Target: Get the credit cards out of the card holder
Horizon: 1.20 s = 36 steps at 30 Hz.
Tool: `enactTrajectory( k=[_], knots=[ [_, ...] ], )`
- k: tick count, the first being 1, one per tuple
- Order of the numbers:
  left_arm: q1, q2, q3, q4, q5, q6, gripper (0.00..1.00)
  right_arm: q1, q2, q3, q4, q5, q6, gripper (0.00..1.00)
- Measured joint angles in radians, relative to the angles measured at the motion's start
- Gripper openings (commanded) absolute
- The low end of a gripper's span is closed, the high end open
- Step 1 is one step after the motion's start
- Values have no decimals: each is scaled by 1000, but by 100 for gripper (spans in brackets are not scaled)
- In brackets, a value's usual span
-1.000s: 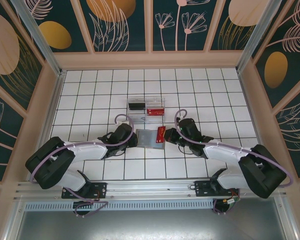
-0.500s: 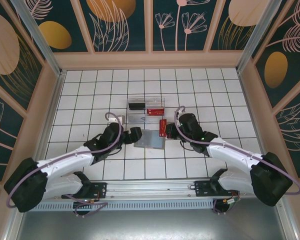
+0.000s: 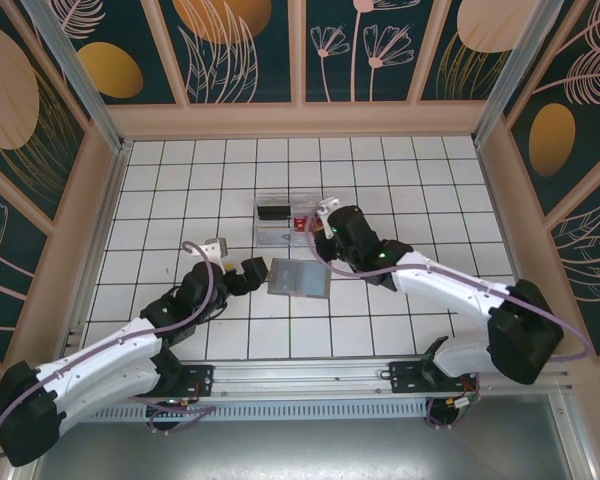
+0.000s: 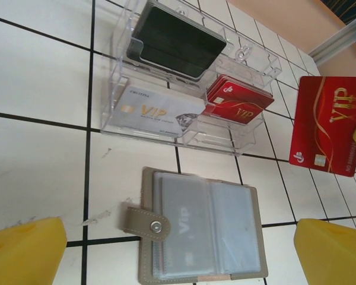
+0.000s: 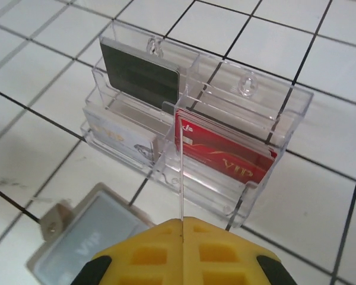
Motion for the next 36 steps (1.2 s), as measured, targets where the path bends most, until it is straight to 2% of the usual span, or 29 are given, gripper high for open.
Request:
enactTrajectory(
  k=[7, 20, 29, 36],
  knots=[
    [0, -94, -35, -19, -16, 19, 99, 45, 144, 129, -84, 116, -316, 0],
    [0, -188, -71, -43, -24, 58, 99, 34, 153, 142, -93, 140, -779, 0],
    [0, -217, -93, -50, -27, 66, 99, -4, 204, 147, -72, 130, -959, 0],
    [0, -222, -97, -56, -31, 70, 99, -6, 255, 148, -71, 129, -996, 0]
  ],
)
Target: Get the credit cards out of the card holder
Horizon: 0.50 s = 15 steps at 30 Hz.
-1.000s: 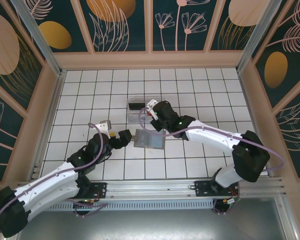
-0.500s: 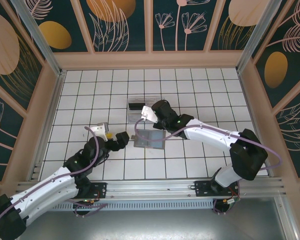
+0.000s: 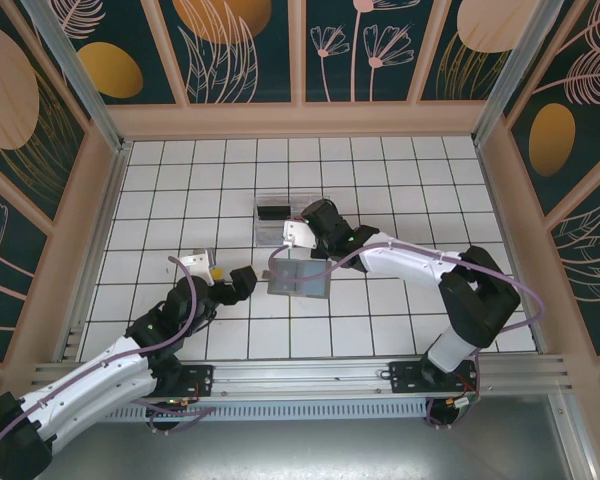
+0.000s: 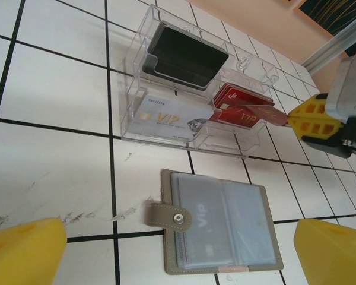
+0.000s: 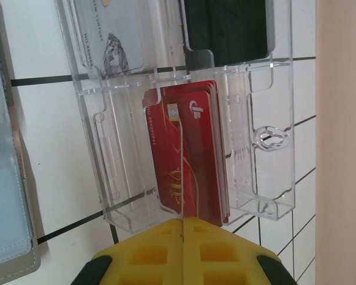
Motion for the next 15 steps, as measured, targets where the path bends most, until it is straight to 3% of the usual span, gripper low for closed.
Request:
enactTrajectory(
  k=[15],
  knots=[
    [0, 0, -3, 0, -16, 0, 99, -16, 21, 21, 36, -8, -19, 0]
  ],
)
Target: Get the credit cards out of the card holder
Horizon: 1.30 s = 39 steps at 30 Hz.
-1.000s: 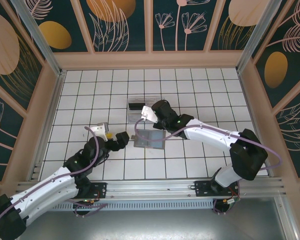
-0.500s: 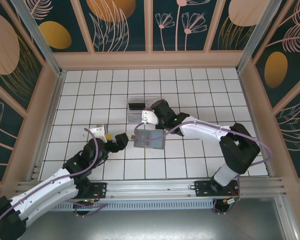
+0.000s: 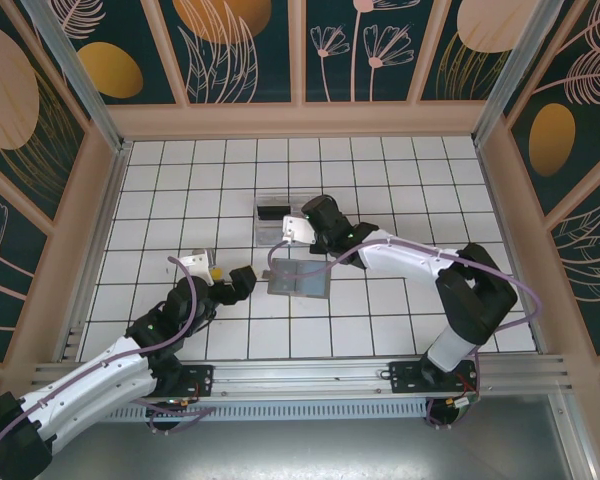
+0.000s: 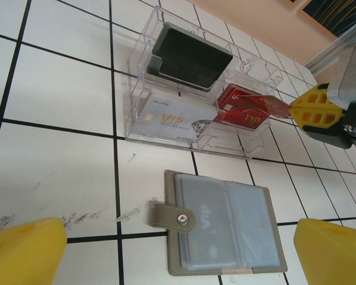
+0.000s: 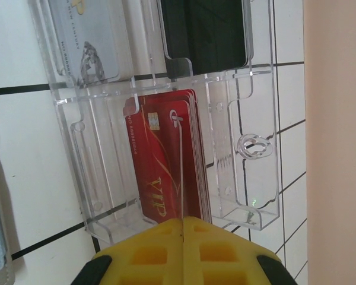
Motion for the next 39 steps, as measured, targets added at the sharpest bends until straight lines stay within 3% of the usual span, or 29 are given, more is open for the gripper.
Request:
enactTrajectory(
  k=[39],
  knots=[
    [0, 0, -7, -3, -6, 3, 99, -44, 106, 59, 9, -20, 0, 0]
  ],
)
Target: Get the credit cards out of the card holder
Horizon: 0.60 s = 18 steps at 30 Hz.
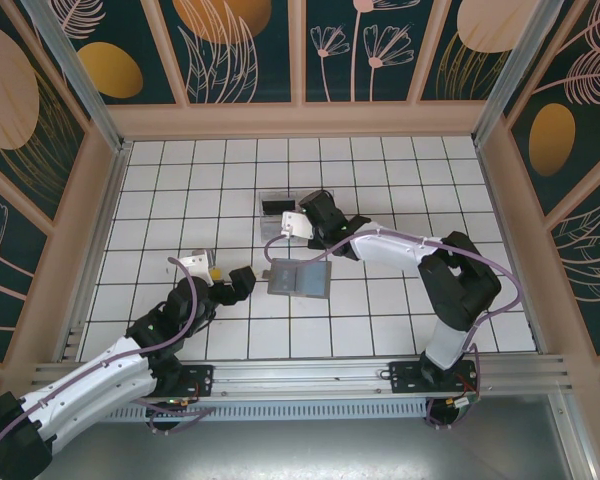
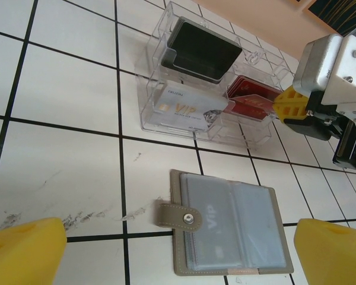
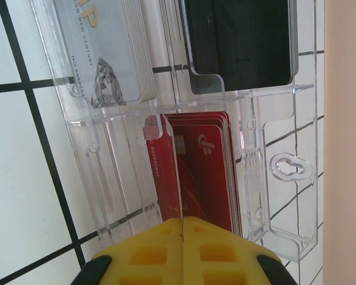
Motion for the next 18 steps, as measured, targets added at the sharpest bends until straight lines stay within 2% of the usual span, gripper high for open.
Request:
enactTrajectory(
  k=[18],
  knots=[
    [0, -1, -3, 0, -4, 1, 98, -28, 0, 23, -31, -6, 25, 0]
  ],
)
